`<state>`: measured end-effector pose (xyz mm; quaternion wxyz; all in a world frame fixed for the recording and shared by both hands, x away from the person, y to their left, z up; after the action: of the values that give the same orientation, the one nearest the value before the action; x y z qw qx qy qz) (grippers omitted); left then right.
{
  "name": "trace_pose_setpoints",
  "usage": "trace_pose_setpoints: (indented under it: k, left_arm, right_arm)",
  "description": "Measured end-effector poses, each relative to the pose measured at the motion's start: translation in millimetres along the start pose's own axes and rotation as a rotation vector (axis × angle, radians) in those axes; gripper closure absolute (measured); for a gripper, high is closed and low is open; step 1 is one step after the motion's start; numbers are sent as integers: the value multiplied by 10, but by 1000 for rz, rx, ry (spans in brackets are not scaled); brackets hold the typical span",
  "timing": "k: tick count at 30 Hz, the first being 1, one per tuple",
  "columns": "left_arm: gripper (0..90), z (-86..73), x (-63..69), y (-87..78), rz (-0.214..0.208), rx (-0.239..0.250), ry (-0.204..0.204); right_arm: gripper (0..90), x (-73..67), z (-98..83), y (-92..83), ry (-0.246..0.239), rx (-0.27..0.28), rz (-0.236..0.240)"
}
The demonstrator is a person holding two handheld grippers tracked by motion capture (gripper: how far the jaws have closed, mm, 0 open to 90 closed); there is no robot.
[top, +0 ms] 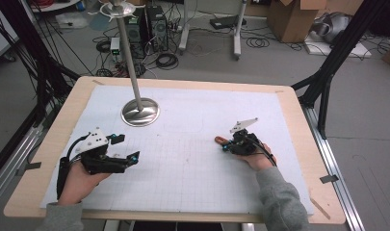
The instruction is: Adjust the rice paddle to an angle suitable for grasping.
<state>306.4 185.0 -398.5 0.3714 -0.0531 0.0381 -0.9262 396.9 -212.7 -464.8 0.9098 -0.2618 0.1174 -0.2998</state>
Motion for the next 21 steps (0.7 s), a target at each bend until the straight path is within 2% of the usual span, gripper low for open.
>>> trace_pose_setpoints:
  k: [9, 14, 17, 21]
  left_arm:
    - [153, -4, 3, 20, -1, -3, -1]
    - [153, -12, 2, 26, -3, -7, 0]
    - [153, -14, -1, 23, -4, -7, 0]
    - [153, -10, -7, 19, -3, -4, -2]
  right_arm:
    - [900, 121, 14, 24, 15, 20, -34]
    - [900, 171, 40, 40, 1, 2, -63]
    - [900, 171, 55, 46, -12, -12, -62]
    - [895, 150, 84, 8, -8, 17, -42]
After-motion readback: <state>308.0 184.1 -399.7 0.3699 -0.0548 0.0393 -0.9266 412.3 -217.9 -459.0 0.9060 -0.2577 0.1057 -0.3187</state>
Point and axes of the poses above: each handheld gripper's, and its own axes: y roughly forward along the jaws, z roughly out of its top, x roughly to its right, the point moved 4 cm from there along y, roughly forward along the jaws, and after that the axes turned 15 degrees about x, right-handed, at the moved point
